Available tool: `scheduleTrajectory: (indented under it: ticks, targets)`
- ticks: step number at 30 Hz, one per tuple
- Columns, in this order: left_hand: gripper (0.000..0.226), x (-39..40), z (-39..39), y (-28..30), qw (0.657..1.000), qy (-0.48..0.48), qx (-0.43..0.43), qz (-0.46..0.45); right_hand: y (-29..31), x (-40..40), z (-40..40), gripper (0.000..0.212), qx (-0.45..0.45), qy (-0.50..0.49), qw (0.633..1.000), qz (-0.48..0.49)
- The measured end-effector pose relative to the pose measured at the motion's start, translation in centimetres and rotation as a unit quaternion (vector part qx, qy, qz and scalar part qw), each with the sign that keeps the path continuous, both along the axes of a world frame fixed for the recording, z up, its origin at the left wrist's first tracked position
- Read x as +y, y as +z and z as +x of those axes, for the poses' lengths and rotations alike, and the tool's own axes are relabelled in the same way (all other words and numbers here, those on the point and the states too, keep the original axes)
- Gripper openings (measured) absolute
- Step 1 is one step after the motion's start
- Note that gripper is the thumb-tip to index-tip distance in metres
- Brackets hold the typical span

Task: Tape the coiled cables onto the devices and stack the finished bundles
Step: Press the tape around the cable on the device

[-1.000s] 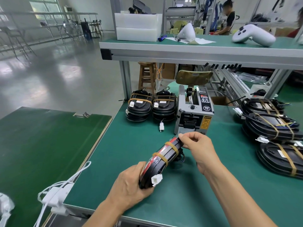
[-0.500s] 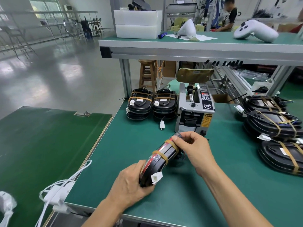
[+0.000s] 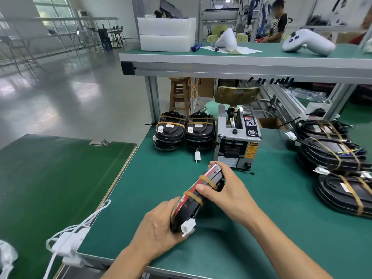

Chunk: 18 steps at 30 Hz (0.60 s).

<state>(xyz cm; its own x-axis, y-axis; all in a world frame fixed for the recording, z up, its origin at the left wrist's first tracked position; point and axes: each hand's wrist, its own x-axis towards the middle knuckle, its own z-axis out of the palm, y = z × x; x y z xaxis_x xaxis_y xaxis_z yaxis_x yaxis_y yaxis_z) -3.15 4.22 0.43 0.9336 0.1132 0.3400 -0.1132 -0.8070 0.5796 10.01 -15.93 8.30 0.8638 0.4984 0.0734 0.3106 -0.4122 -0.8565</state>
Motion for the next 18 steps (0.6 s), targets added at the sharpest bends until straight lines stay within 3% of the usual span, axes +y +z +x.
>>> scheduleTrajectory:
  ticks: [3, 6, 11, 14, 16, 18]
  targets:
    - [0.108, 0.2, 0.0, 0.2, 0.998, -0.009, 0.054, 0.004, 0.8, 0.2, -0.5, 0.077, -0.079, 0.007, 0.997, -0.017]
    - [0.124, 0.3, -0.3, 0.6, 0.996, -0.036, 0.070, -0.035, 1.6, 0.8, -0.9, 0.080, -0.153, 0.008, 0.988, -0.023]
    - [0.110, 0.4, -1.0, 1.0, 0.994, -0.046, 0.029, -0.100, 1.8, 2.1, -3.6, 0.086, -0.291, 0.006, 0.954, -0.071]
    - [0.070, 0.0, -1.1, 1.0, 0.993, -0.007, -0.003, -0.119, 1.8, 2.7, -5.3, 0.085, -0.356, 0.027, 0.929, -0.093]
    - [0.047, 0.0, -1.1, 0.8, 0.993, 0.013, -0.016, -0.118, 2.2, 2.4, -5.0, 0.074, -0.311, 0.055, 0.949, -0.017]
    - [0.037, 0.0, -1.1, 0.8, 0.994, 0.017, -0.011, -0.109, 2.5, 1.5, -3.3, 0.045, -0.214, 0.009, 0.968, 0.128]
